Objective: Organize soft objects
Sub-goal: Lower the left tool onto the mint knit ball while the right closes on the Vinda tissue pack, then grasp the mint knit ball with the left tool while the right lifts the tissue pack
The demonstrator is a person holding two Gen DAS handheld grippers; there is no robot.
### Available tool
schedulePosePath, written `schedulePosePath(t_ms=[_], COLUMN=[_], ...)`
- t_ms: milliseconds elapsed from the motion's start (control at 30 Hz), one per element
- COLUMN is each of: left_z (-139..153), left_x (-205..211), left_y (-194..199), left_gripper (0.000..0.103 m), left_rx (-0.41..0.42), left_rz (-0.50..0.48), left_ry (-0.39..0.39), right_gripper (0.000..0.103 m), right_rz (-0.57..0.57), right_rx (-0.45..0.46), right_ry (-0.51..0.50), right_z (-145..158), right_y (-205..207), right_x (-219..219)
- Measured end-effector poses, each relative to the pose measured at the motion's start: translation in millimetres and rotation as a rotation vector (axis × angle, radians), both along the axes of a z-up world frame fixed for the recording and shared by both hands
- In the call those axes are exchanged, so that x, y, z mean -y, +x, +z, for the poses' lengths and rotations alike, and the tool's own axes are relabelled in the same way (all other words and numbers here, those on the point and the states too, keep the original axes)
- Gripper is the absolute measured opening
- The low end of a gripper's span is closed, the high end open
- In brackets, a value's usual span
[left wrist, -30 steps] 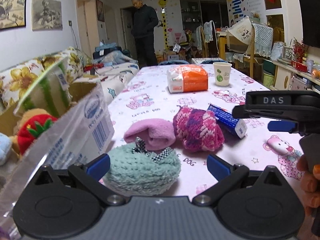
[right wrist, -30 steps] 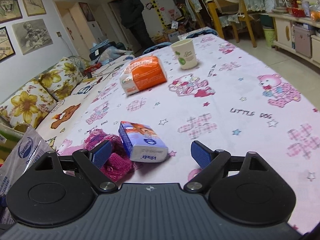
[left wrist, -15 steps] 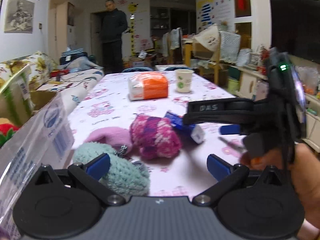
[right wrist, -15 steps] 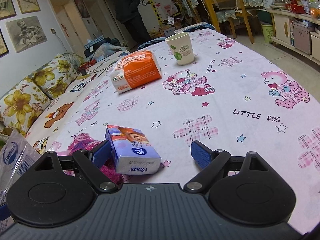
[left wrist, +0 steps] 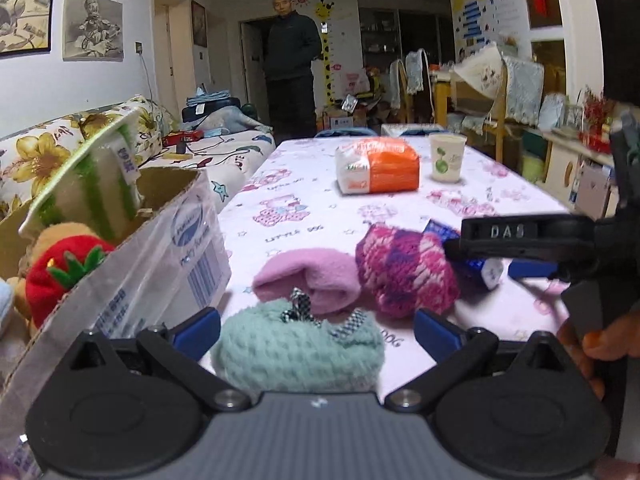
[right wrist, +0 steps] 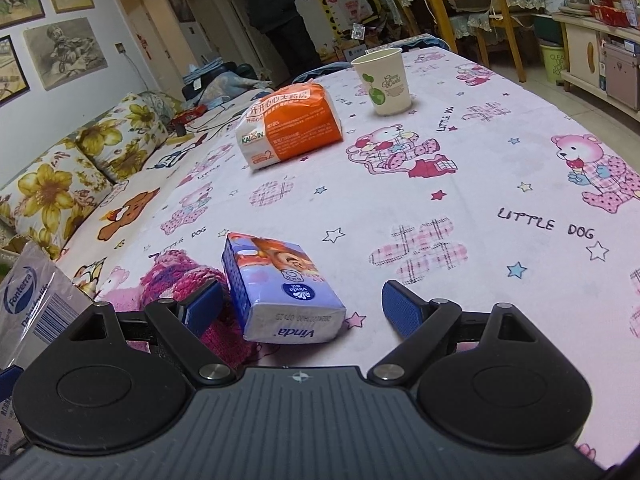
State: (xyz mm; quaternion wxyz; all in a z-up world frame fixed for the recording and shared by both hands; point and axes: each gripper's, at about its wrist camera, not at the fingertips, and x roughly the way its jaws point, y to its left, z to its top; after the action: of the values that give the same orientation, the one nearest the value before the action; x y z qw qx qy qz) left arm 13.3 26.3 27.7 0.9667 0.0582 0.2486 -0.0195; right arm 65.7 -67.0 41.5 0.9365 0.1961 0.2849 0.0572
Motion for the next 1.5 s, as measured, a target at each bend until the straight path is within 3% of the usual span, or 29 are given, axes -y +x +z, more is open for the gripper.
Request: schedulePosePath(t_ms=[367,533,567,833,1033,1500], left_z=[-12.8,-16.2,-16.7,-16.2,-14.3,-0.6], left_x=[1.4,3.6,4.3,1.7,-0.5,7.7], left_y=[9.6,11.4,12.4,14.5,12.6,-6.8], left_gripper=[0.102,0.101,0.100,0.081,0.073,0.070], left_rx=[-0.057,-0.058,-0.057,-0.033,-0.021,-0.015], left_rz=[0.018,0.011,0.012,0.032,0.031,-0.072], left_ry=[0.093,0.138,0.145,0.182,0.178,0.078], right_gripper=[0.103,0.076,0.076,0.075,0.074,0.072], right_rz=[0.013,0.032,0.033,0.025,0.012,0.010], right_rx=[0.011,0.018,0.019,0.024,0.021,0.042], right_ry=[-0.003,-0.026,-0.036,-0.066,-0.075,-0.162], right_z=[-0.4,-0.6,-0.5,0.1,0.5,10.0], right_y=[0.4,-0.1,0.1,0.8,-4.5,-22.6], right_x=[-3.6,-8.9,-10.6,-12.6,-13.2,-7.5])
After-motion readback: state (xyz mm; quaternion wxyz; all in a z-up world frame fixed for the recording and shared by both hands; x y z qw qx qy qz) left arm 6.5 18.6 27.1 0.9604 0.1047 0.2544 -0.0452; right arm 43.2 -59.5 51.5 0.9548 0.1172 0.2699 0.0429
